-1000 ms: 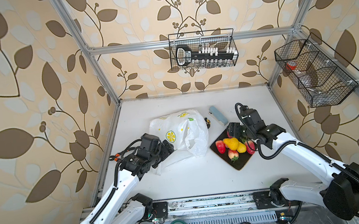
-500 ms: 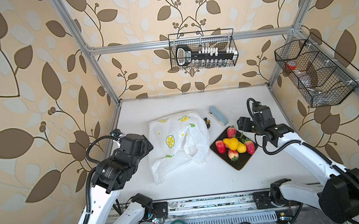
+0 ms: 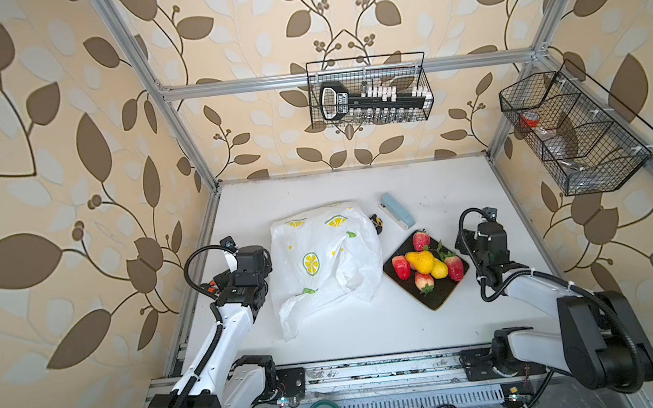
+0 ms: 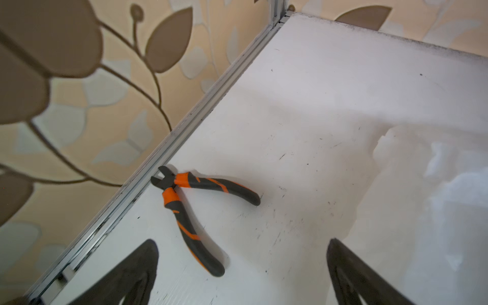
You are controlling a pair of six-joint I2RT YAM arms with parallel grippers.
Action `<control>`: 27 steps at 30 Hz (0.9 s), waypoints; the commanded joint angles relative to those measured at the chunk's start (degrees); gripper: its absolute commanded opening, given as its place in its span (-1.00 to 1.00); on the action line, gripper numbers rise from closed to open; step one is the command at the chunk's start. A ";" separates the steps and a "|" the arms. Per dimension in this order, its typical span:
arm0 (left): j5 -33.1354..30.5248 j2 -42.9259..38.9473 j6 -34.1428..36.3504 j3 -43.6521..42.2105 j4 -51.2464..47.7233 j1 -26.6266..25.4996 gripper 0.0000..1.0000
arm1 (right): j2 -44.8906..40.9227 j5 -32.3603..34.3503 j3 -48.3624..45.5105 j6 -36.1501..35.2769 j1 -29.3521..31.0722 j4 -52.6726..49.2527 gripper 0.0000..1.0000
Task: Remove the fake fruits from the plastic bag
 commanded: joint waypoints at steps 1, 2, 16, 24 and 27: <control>5.96 1.87 5.90 -4.41 20.64 0.39 0.98 | 3.40 -3.40 -2.32 -3.48 -0.11 19.06 0.64; 7.81 2.79 6.77 -6.37 25.00 0.38 0.98 | 4.08 -4.17 -2.15 -4.75 -0.05 21.02 0.64; 19.02 27.19 14.25 -10.38 56.77 0.33 0.98 | 13.03 -11.29 -6.29 -9.15 -0.96 38.41 0.99; 15.39 28.51 12.73 -6.11 50.09 0.50 0.98 | 13.05 -11.25 -6.20 -9.04 -0.96 38.33 0.99; 15.43 28.53 12.60 -5.82 49.52 0.50 0.98 | 12.97 -11.21 -6.31 -9.12 -0.93 38.34 0.99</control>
